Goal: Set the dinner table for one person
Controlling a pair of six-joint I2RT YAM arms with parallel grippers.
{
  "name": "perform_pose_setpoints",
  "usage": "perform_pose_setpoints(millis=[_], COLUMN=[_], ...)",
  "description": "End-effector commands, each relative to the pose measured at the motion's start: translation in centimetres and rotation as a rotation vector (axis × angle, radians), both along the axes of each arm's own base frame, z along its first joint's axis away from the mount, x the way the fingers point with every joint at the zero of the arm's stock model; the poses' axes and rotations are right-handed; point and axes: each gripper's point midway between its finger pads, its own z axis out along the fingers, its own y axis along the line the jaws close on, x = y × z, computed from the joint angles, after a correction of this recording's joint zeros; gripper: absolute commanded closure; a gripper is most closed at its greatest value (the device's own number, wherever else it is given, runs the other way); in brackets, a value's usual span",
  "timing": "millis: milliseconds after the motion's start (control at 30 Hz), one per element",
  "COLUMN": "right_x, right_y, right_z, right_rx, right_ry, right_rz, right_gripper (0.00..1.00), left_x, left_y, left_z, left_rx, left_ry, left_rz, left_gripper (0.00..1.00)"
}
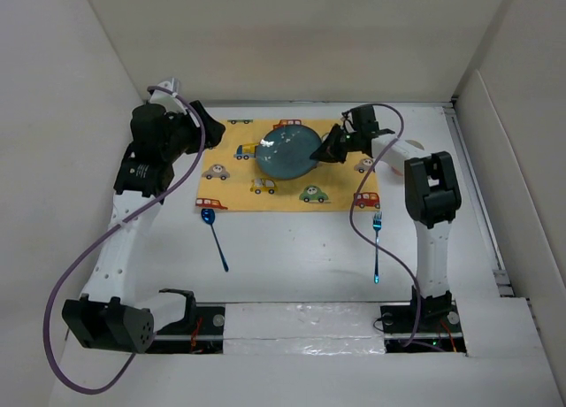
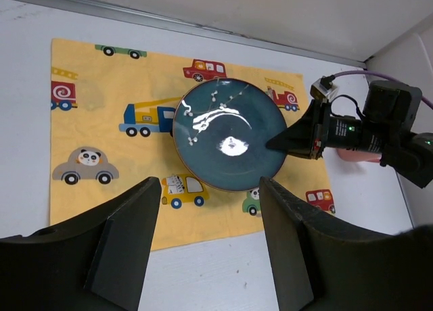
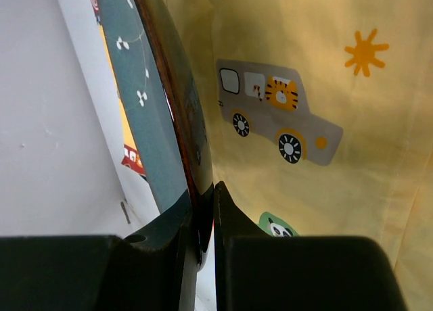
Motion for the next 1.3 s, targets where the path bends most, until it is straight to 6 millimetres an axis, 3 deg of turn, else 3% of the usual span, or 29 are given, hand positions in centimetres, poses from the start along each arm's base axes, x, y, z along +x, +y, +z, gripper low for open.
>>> perform_pose_setpoints(millis=[0,333,400,600,833,1033,1067,1100,1200,1233,1267], right_x=[1.3,0.6,0.5,-0.7,-1.4,-2.1,-2.4,-2.5,-3.2,-3.5,-3.6], right_y=[3.1,3.6,3.2,2.5,0.4,-3.3,-3.7,-4.5,-6.3,-6.4,-7.0], right_z=[10.6,4.0,2.5,0.3,-0.1,0.5,0.5,0.5,1.3,3.1,4.1], right_rx=[0.195,0.152,0.107,0.052,-0.096,-0.351,-0.371,-0.387,-0.425,-0.417,-0.421], right_ry=[-0.238,-0.1,-0.073,-0.018,-0.028,-0.051,-0.054,-0.056,-0.069,-0.109,-0.135], right_rz=[0.098,0.077,0.063,0.066,0.039,-0.026,-0.025,-0.033,-0.043,-0.045,-0.055], right_gripper=[1.0,0.98,0.89,0.61,0.43,0.38,0.37,0.37,0.42,0.61,0.75], left_x=[0.3,0.3,0.1,-0.1,0.1,0.8,1.1,1.4,1.8,1.9,1.8], left_y=[-0.1,-0.3,-0.3,-0.3,0.6,1.7,2.1,2.4,2.7,2.6,2.1], left_z=[-0.1,-2.3,-2.5,-2.9,-2.2,0.5,1.8,1.7,3.1,3.4,3.3], left_rx=[0.001,-0.005,-0.009,-0.011,0.015,0.078,0.093,0.112,0.127,0.117,0.107], left_ry=[-0.011,0.035,0.041,0.052,0.036,-0.021,-0.046,-0.028,-0.051,-0.058,-0.056], left_rz=[0.002,-0.004,-0.004,-0.001,0.041,0.082,0.099,0.108,0.126,0.121,0.097], left_gripper=[0.43,0.43,0.43,0.44,0.44,0.45,0.46,0.47,0.58,0.68,1.0])
